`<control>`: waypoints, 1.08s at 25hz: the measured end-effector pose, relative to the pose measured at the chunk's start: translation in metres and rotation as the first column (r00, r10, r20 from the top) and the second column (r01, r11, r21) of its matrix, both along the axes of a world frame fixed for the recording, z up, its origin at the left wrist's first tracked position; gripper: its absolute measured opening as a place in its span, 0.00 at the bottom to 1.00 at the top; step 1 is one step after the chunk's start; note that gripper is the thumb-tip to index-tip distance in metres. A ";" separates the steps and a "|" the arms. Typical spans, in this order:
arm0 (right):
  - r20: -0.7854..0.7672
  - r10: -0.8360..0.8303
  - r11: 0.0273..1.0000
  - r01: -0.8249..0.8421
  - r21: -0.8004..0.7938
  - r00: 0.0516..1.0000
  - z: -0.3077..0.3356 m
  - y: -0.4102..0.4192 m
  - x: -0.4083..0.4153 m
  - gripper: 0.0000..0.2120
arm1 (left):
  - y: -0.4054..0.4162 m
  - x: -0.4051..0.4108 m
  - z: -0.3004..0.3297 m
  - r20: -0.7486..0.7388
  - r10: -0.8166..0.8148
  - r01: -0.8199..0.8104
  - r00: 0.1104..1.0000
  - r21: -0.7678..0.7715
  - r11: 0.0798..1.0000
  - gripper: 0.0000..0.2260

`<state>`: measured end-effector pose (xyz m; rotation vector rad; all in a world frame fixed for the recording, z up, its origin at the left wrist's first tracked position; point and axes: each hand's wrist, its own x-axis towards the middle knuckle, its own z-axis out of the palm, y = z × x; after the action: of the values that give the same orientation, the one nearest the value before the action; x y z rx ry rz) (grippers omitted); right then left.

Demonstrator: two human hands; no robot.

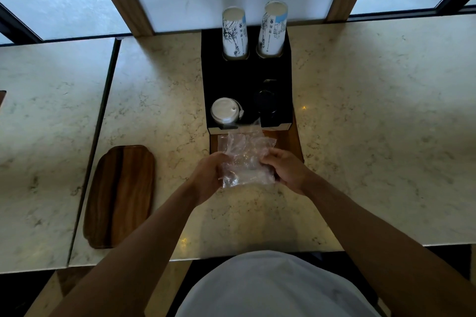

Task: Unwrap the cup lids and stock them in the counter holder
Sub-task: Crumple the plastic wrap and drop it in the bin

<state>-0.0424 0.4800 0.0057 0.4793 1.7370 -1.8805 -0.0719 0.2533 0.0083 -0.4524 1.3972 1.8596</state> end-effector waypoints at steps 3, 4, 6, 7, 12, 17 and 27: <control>-0.003 -0.039 0.996 0.039 -0.084 0.999 0.000 -0.001 0.001 0.08 | -0.001 -0.001 -0.001 -0.024 -0.006 0.005 1.000 -0.034 0.999 0.13; 0.013 -0.079 0.986 0.080 -0.143 0.997 -0.001 -0.001 0.001 0.11 | 0.000 -0.001 -0.002 -0.030 -0.006 0.003 1.000 -0.077 0.997 0.14; 0.055 -0.148 0.954 0.157 -0.257 0.987 0.000 -0.002 0.001 0.15 | -0.001 -0.001 -0.001 -0.016 0.019 -0.021 1.000 -0.080 0.997 0.17; 0.073 -0.179 0.931 0.193 -0.310 0.981 0.000 -0.003 0.001 0.14 | -0.001 0.000 0.001 0.000 0.034 -0.034 0.999 -0.035 0.999 0.18; 0.199 -0.322 0.817 0.378 -0.435 0.925 0.004 -0.011 -0.003 0.13 | 0.003 -0.002 0.006 0.165 0.179 -0.206 0.970 0.165 0.964 0.17; 0.276 -0.288 0.849 0.378 -0.370 0.917 0.010 -0.007 -0.010 0.12 | -0.003 0.001 0.009 0.257 0.168 -0.243 0.952 0.296 0.924 0.16; 0.027 -0.064 0.980 0.068 -0.185 0.998 0.005 0.005 -0.005 0.12 | -0.011 0.000 0.005 -0.047 -0.099 0.099 0.994 -0.010 0.995 0.05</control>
<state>-0.0476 0.4849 0.0110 0.4874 1.5303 -2.0537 -0.0719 0.2421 0.0128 -0.3385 1.4326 1.7961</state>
